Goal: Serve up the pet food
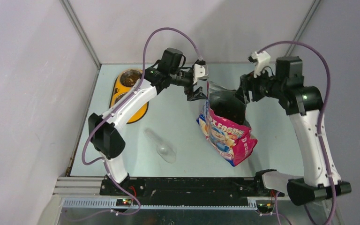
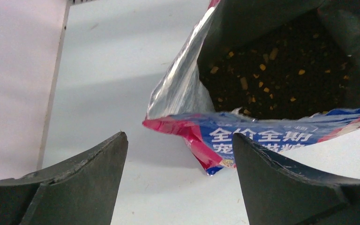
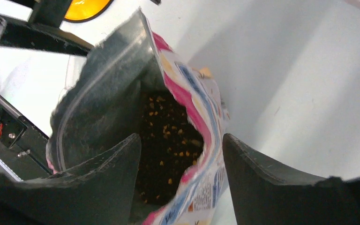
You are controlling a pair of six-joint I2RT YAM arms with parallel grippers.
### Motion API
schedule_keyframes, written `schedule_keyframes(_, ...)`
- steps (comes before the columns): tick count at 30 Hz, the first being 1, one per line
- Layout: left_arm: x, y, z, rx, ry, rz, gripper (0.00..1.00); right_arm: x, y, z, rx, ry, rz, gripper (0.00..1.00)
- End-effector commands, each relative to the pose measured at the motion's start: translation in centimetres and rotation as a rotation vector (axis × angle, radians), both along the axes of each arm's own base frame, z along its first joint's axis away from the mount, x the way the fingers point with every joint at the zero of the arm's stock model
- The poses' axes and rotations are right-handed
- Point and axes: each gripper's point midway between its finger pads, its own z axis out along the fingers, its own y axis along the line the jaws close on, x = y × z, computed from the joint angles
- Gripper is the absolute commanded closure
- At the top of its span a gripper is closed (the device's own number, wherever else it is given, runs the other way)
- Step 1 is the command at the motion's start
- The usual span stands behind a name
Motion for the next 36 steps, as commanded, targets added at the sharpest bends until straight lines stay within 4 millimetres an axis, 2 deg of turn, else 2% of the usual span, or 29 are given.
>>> schedule_keyframes(1, 0.7, 1.8, 2.6, -0.076, -0.001, 0.133, 0.11, 2.6, 1.8, 1.0, -0.104, -0.086, 0.110, 0.36)
schedule_keyframes(2, 1.3, 3.1, 4.4, -0.119, -0.034, 0.190, 0.11, 2.8, 2.2, 1.1, -0.117, -0.090, 0.127, 0.39)
schedule_keyframes(3, 1.2, 4.0, 3.6, -0.125, 0.027, 0.226, 0.11, 3.4, 2.2, 0.2, -0.144, -0.068, 0.134, 0.40)
schedule_keyframes(4, 1.4, 5.7, 5.1, -0.158, 0.019, 0.265, 0.10, 3.8, 2.5, -0.1, -0.165, -0.067, 0.154, 0.43)
schedule_keyframes(5, 1.2, 7.6, 5.5, -0.176, 0.048, 0.304, 0.10, 3.8, 2.5, -0.4, -0.187, -0.060, 0.162, 0.45)
schedule_keyframes(6, 0.9, 8.6, 5.8, -0.183, 0.056, 0.322, 0.11, 4.0, 2.8, -0.7, -0.224, -0.072, 0.196, 0.47)
schedule_keyframes(7, 0.4, 10.5, 6.2, -0.197, 0.061, 0.354, 0.11, 3.9, 2.7, -1.1, -0.255, -0.067, 0.206, 0.49)
schedule_keyframes(8, -0.2, 11.4, 5.4, -0.186, 0.089, 0.370, 0.11, 4.0, 2.9, -1.5, -0.297, -0.080, 0.240, 0.50)
schedule_keyframes(9, -1.1, 13.1, 6.4, -0.198, 0.079, 0.392, 0.11, 3.8, 2.9, -1.9, -0.315, -0.074, 0.263, 0.53)
schedule_keyframes(10, -1.6, 13.9, 5.7, -0.190, 0.094, 0.407, 0.11, 3.7, 3.2, -2.1, -0.335, -0.084, 0.302, 0.54)
schedule_keyframes(11, -2.7, 15.2, 6.4, -0.197, 0.082, 0.426, 0.11, 3.4, 3.5, -2.3, -0.343, -0.078, 0.324, 0.56)
schedule_keyframes(12, -3.2, 15.9, 5.9, -0.188, 0.090, 0.439, 0.11, 3.3, 3.7, -2.6, -0.354, -0.077, 0.352, 0.58)
schedule_keyframes(13, -4.3, 16.9, 6.5, -0.194, 0.075, 0.460, 0.11, 3.2, 4.1, -2.8, -0.358, -0.079, 0.371, 0.63)
schedule_keyframes(14, -4.8, 17.4, 6.0, -0.189, 0.083, 0.472, 0.11, 3.4, 4.4, -3.0, -0.365, -0.083, 0.388, 0.68)
schedule_keyframes(15, -5.9, 18.0, 6.6, -0.197, 0.069, 0.487, 0.11, 3.4, 4.9, -3.0, -0.368, -0.088, 0.406, 0.81)
schedule_keyframes(16, -6.5, 18.3, 6.0, -0.197, 0.090, 0.498, 0.11, 3.7, 5.3, -3.3, -0.374, -0.087, 0.418, 0.87)
schedule_keyframes(17, -7.5, 18.9, 6.7, -0.216, 0.070, 0.506, 0.11, 3.7, 5.9, -3.1, -0.374, -0.099, 0.436, 0.95)
schedule_keyframes(18, -8.0, 19.0, 6.3, -0.220, 0.092, 0.511, 0.11, 4.0, 6.3, -3.4, -0.383, -0.097, 0.452, 0.97)
schedule_keyframes(20, -9.4, 19.6, 6.7, -0.248, 0.105, 0.516, 0.11, 4.3, 7.3, -3.3, -0.405, -0.116, 0.490, 1.00)
schedule_keyframes(22, -10.1, 21.0, 7.6, -0.289, 0.092, 0.568, 0.11, 4.3, 8.5, -3.1, -0.422, -0.144, 0.549, 1.00)
schedule_keyframes(26, -11.1, 22.8, 8.5, -0.331, 0.056, 0.638, 0.10, 3.9, 11.1, -1.1, -0.386, -0.259, 0.659, 1.00)
schedule_keyframes(30, -12.5, 23.1, 7.9, -0.332, 0.056, 0.640, 0.10, 2.9, 13.5, 1.7, -0.324, -0.391, 0.758, 1.00)
schedule_keyframes(36, -13.3, 23.1, 7.0, -0.331, 0.093, 0.622, 0.10, 1.1, 16.5, 4.8, -0.248, -0.513, 0.888, 1.00)
